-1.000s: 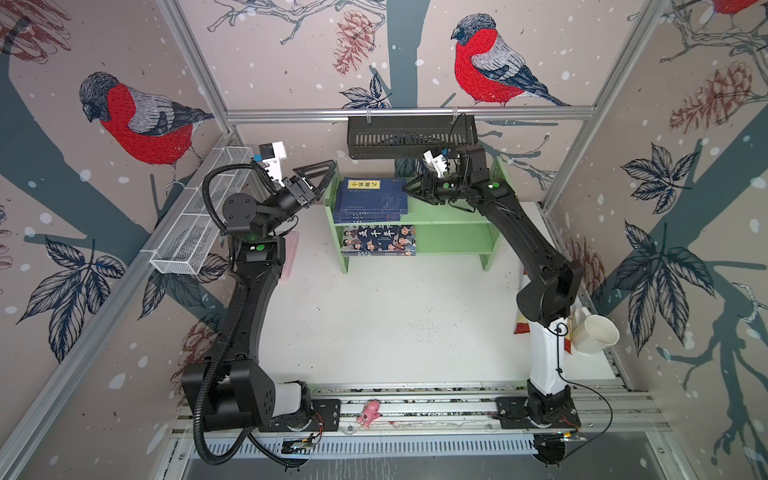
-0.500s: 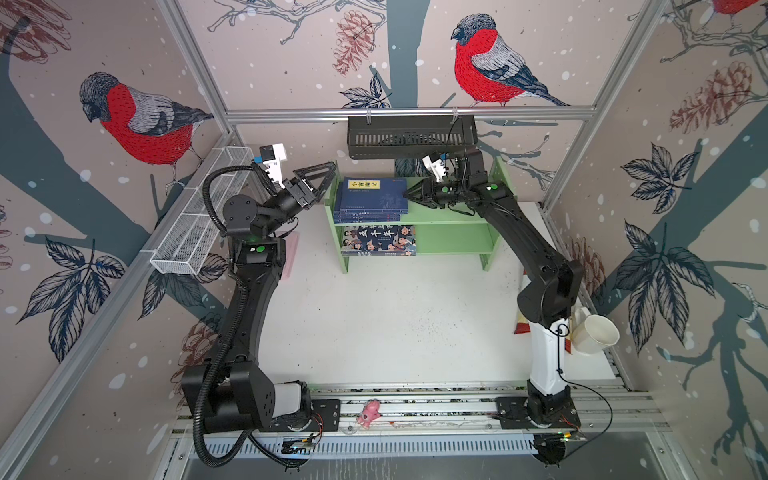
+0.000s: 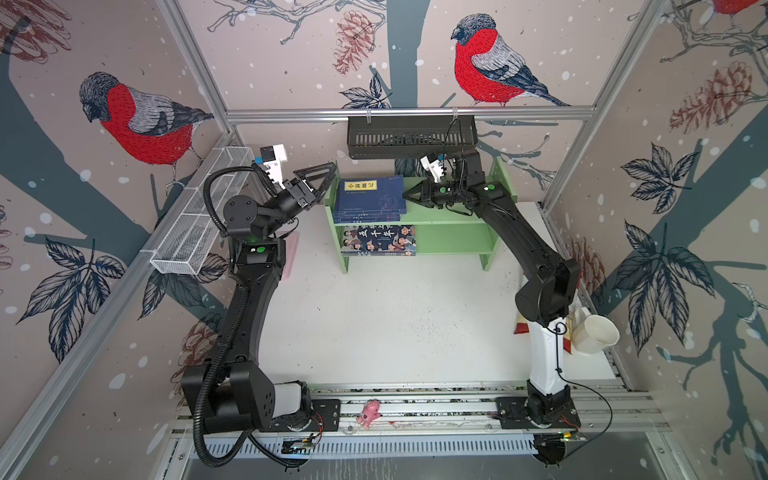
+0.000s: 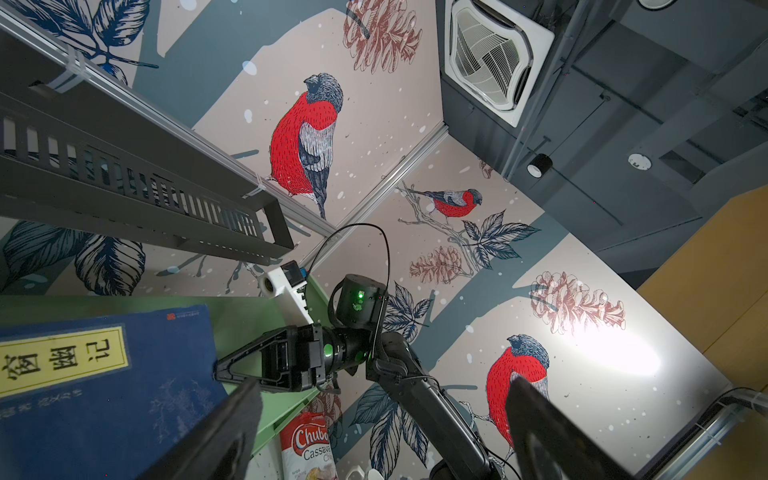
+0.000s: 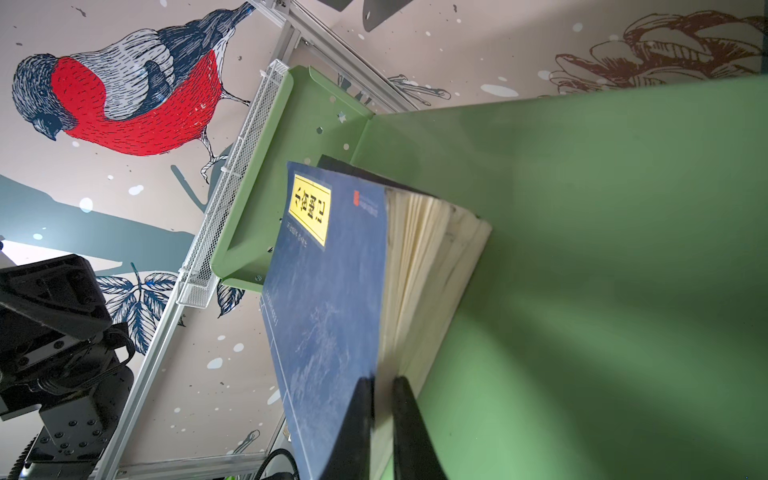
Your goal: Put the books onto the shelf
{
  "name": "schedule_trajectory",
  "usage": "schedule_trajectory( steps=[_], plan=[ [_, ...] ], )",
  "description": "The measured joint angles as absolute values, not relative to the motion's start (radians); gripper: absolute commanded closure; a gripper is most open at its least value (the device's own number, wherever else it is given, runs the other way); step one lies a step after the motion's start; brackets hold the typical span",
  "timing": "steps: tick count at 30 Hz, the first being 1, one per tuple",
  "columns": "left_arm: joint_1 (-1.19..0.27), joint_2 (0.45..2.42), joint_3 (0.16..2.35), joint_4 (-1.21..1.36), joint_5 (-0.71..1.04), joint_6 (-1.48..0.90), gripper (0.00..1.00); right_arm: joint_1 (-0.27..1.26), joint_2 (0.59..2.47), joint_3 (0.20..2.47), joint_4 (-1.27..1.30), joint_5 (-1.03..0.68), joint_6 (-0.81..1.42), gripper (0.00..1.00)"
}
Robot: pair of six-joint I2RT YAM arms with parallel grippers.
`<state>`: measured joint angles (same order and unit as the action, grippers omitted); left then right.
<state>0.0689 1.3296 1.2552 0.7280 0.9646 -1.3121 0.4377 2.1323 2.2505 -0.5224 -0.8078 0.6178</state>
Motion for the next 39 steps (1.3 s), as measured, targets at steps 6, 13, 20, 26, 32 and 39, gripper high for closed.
schedule_trajectory(
  steps=[6,13,20,26,32,39],
  plan=[
    [0.069,1.330,1.253,0.728,0.965,-1.313,0.08,0.451,2.137,2.258,-0.523,-0.797,0.626,0.88],
    [0.069,1.330,1.244,0.730,0.965,-1.322,0.08,0.464,2.134,2.253,-0.519,-0.759,0.643,0.88],
    [0.069,1.322,1.254,0.681,0.978,-1.291,0.11,0.468,2.082,2.167,-0.469,-0.728,0.685,0.88],
    [0.069,1.303,1.336,0.371,0.994,-1.030,0.13,0.469,2.056,2.115,-0.429,-0.726,0.717,0.87],
    [0.062,1.305,1.453,-0.063,0.923,-0.616,0.13,0.475,2.054,2.109,-0.409,-0.726,0.738,0.87],
    [0.062,1.294,1.476,-0.360,0.748,-0.275,0.14,0.480,2.053,2.102,-0.399,-0.722,0.760,0.87]
  ],
)
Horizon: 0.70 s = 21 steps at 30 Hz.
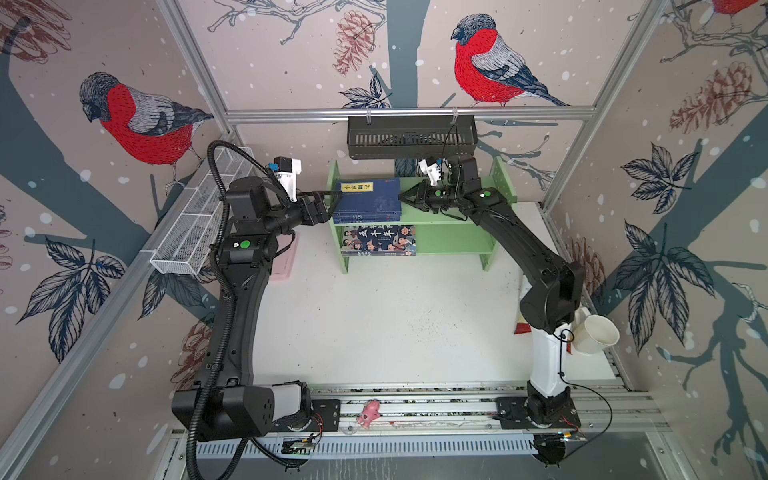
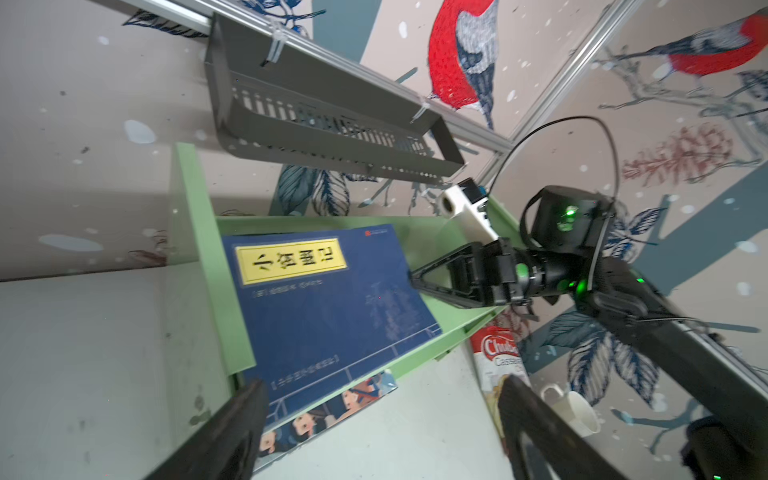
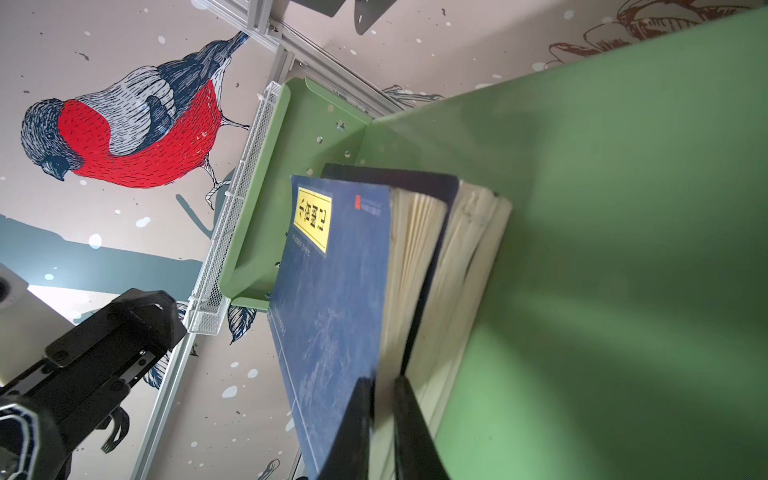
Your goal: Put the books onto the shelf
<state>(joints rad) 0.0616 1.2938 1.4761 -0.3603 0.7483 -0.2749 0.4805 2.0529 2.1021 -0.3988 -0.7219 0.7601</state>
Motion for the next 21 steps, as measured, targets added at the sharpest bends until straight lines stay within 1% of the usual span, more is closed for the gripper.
schedule_trajectory(
  steps=[5,10,12,17,21],
  plan=[
    [0.056,1.282,1.472,-0.438,0.689,-0.145,0.18,0.481,2.042,2.080,-0.379,-0.709,0.784,0.86],
    [0.041,1.280,1.474,-0.507,0.617,0.019,0.21,0.482,2.040,2.075,-0.363,-0.699,0.786,0.79],
    [0.036,1.272,1.461,-0.521,0.571,0.089,0.22,0.482,2.038,2.074,-0.360,-0.699,0.789,0.75],
    [0.035,1.244,1.359,-0.517,0.489,0.199,0.23,0.482,2.036,2.072,-0.358,-0.699,0.790,0.67],
    [0.035,1.236,1.301,-0.504,0.461,0.247,0.23,0.482,2.031,2.072,-0.358,-0.699,0.790,0.64]
  ],
)
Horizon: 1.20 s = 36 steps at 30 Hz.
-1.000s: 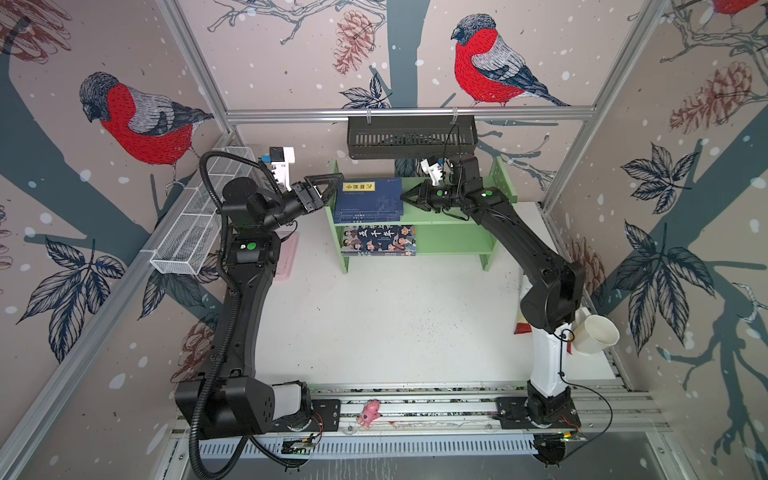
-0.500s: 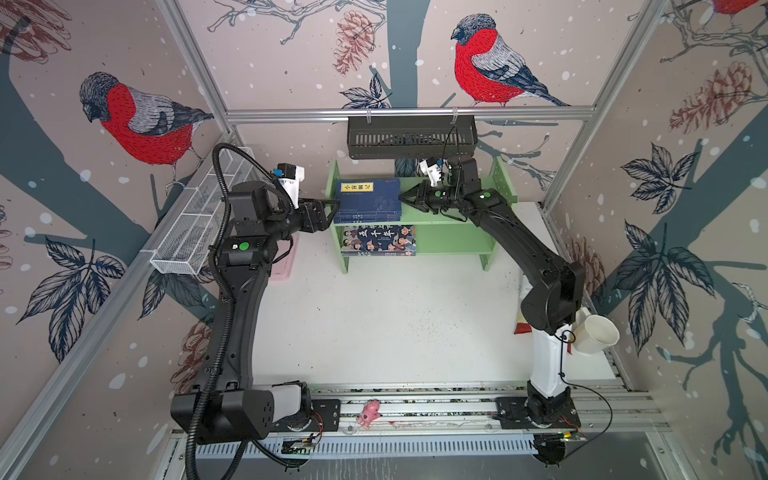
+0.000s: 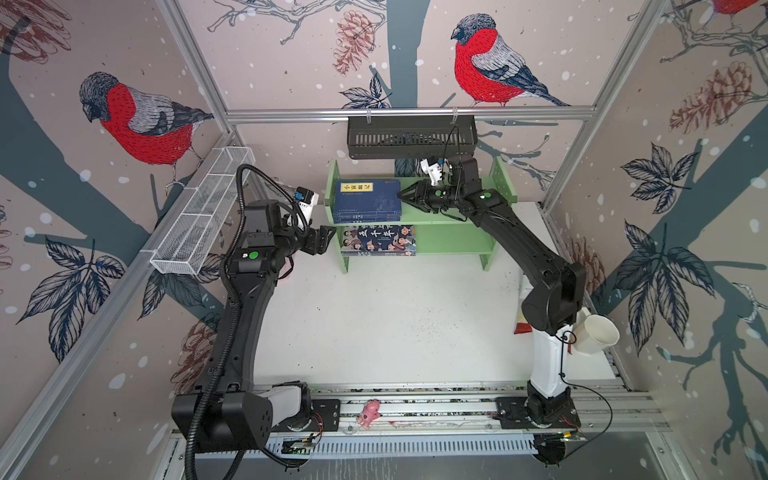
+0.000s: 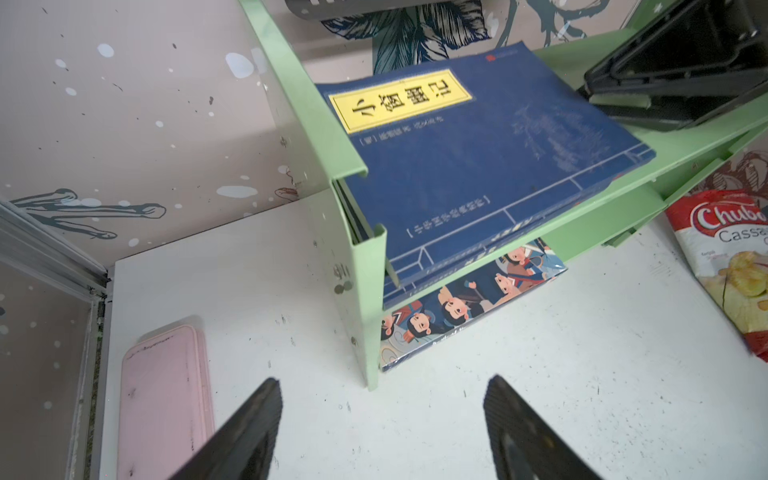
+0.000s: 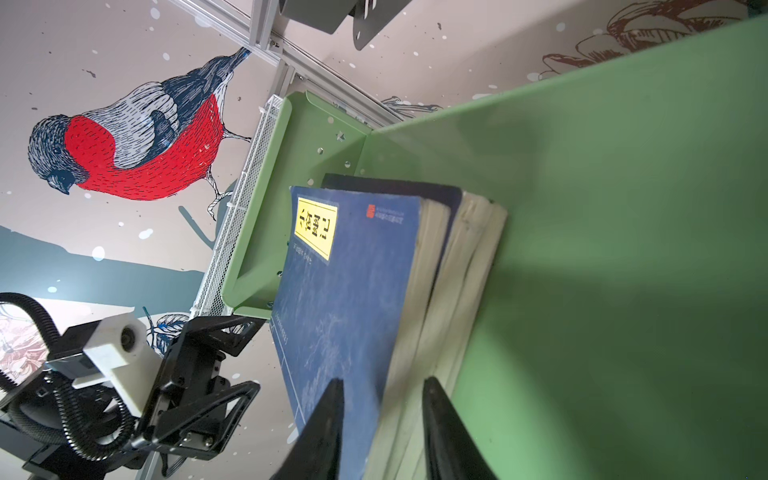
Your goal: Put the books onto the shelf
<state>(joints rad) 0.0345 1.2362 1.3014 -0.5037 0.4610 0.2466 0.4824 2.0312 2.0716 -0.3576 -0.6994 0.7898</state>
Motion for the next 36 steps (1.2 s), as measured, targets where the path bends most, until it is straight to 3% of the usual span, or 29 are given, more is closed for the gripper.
schedule_trajectory(
  steps=[9,36],
  plan=[
    [0.035,1.208,1.232,-0.392,0.418,0.258,0.23,0.476,2.002,2.056,-0.343,-0.700,0.790,0.60],
    [0.023,1.239,1.118,-0.088,0.418,0.142,0.23,0.484,1.964,2.014,-0.313,-0.733,0.789,0.60]
  ],
)
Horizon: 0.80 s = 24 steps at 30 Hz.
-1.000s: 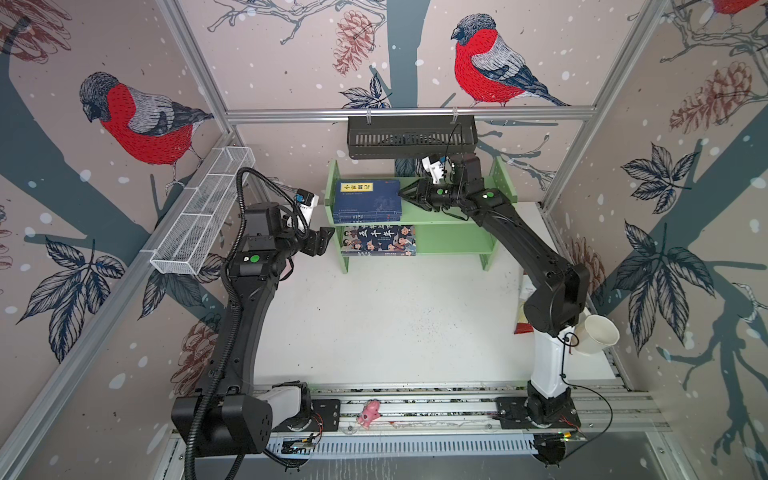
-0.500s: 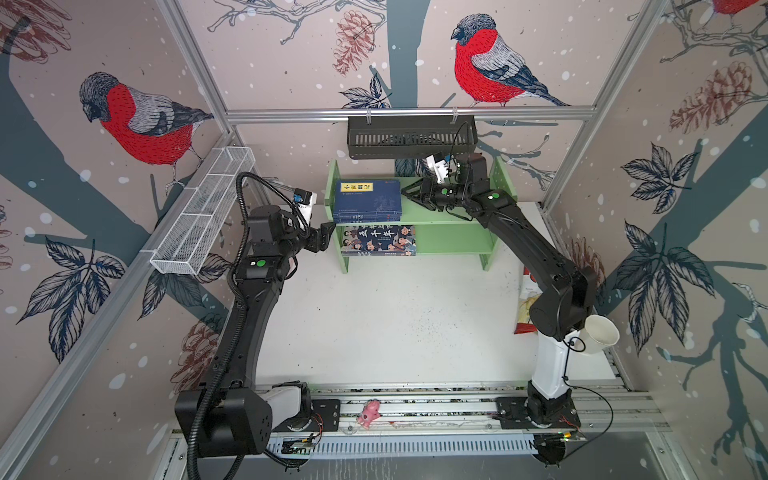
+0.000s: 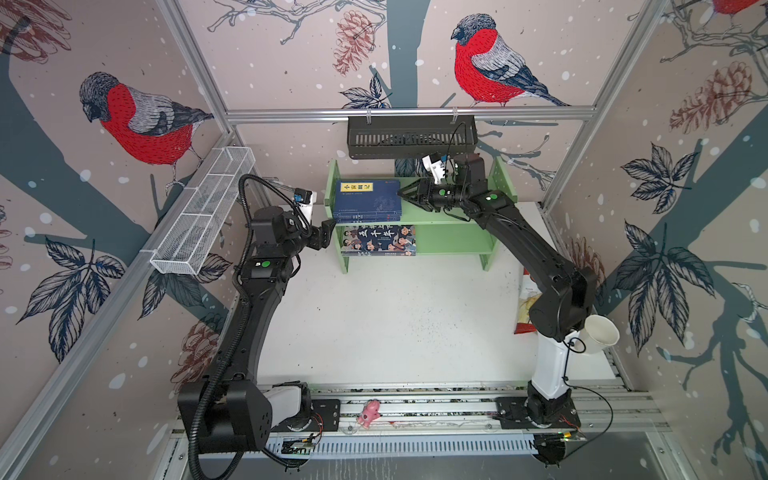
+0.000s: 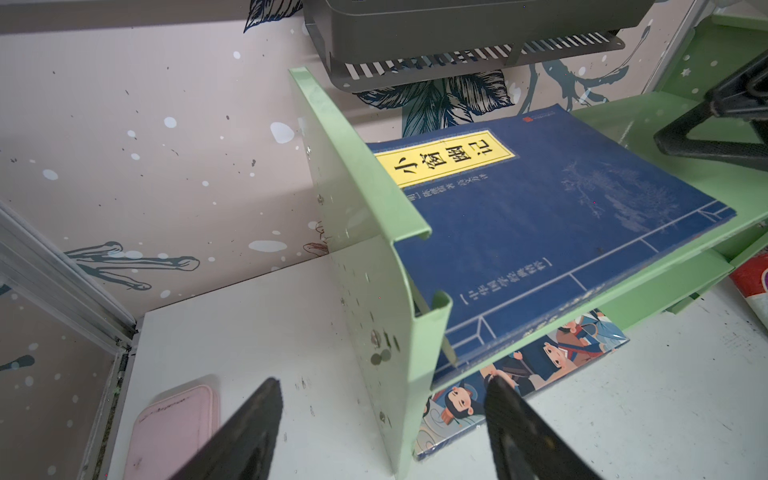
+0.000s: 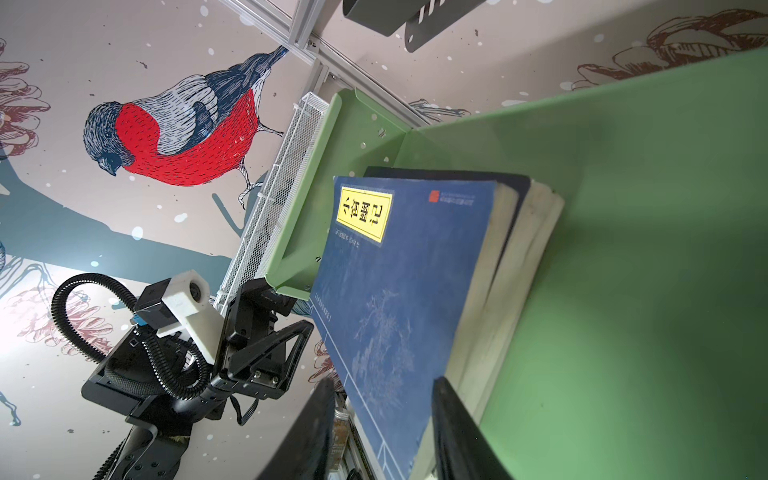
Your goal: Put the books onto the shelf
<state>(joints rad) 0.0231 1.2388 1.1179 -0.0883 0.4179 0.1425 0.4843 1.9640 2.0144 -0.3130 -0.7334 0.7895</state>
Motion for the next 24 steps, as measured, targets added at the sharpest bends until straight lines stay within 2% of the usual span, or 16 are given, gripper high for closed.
schedule_trajectory(
  steps=[24],
  plan=[
    [0.017,1.269,1.113,-0.037,0.391,0.105,0.22,0.489,1.980,2.018,-0.306,-0.741,0.808,0.59]
  ],
)
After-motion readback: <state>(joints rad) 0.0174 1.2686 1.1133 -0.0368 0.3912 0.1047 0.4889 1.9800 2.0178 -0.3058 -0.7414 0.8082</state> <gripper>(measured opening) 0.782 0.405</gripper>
